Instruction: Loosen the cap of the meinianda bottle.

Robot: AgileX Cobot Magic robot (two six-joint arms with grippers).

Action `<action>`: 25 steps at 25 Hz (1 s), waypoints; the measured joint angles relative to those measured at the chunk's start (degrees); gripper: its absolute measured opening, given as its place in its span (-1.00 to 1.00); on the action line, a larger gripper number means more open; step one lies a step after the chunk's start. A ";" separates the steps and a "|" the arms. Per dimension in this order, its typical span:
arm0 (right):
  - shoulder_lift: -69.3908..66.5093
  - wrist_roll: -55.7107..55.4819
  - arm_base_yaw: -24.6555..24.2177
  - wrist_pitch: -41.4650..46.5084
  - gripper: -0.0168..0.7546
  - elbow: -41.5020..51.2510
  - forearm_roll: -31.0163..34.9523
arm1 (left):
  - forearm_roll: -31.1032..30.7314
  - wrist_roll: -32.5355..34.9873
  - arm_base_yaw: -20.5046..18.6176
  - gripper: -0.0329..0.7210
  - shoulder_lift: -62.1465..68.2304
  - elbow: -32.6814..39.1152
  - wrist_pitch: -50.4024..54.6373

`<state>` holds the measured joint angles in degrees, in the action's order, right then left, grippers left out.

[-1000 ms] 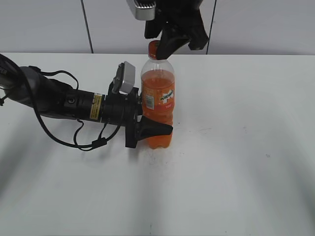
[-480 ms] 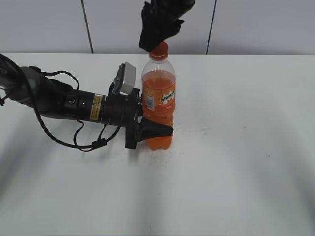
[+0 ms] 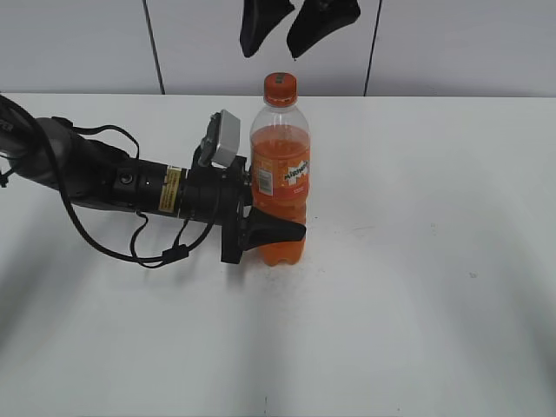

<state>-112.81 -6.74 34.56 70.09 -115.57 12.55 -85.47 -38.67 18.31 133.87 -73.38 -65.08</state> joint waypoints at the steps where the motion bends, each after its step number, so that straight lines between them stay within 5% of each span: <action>1: 0.07 -2.61 0.00 0.00 0.10 0.11 -0.41 | 0.00 0.00 0.00 0.14 0.00 0.00 0.00; 11: 1.56 -14.54 0.00 0.06 0.10 2.44 -3.47 | 0.34 -0.06 0.06 0.14 0.00 0.00 0.24; 25: -0.55 -17.46 0.62 0.00 0.15 2.48 -4.43 | 0.41 -0.06 0.11 0.14 0.00 0.00 0.30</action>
<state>-113.36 -24.20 35.19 70.08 -113.09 8.12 -85.05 -38.73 18.42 133.87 -73.38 -64.78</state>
